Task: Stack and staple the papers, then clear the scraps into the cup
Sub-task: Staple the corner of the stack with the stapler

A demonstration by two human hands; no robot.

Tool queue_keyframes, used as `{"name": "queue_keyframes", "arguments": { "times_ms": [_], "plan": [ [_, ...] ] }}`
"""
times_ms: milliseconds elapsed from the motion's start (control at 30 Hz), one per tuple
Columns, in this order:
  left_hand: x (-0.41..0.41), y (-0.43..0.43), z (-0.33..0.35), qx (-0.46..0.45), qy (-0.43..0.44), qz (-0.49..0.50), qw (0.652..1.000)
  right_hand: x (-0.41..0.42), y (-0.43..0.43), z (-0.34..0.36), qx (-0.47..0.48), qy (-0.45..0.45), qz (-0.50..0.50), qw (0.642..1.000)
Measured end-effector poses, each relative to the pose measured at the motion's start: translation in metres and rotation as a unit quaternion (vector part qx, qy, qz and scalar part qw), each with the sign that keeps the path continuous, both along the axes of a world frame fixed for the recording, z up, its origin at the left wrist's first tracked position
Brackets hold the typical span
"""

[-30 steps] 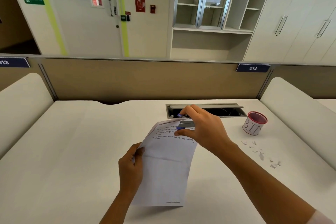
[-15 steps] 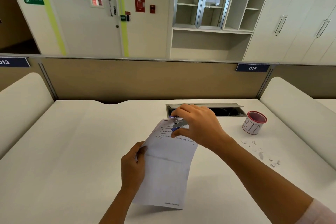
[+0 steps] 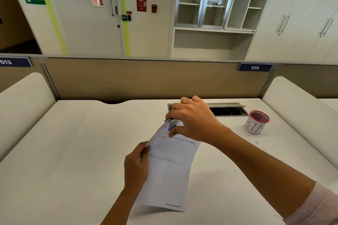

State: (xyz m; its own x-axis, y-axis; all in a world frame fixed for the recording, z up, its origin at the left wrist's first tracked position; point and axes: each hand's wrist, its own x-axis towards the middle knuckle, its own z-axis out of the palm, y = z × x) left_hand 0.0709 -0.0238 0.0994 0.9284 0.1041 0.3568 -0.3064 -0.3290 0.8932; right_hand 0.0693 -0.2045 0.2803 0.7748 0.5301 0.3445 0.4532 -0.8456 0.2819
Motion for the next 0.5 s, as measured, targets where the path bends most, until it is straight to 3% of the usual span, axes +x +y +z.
{"name": "queue_keyframes", "arguments": {
  "times_ms": [500],
  "plan": [
    [0.0006, -0.0002, -0.0042, 0.035, -0.015, 0.017, 0.999, 0.0005, 0.0041, 0.0029, -0.124, -0.019, 0.024, 0.992]
  ]
}}
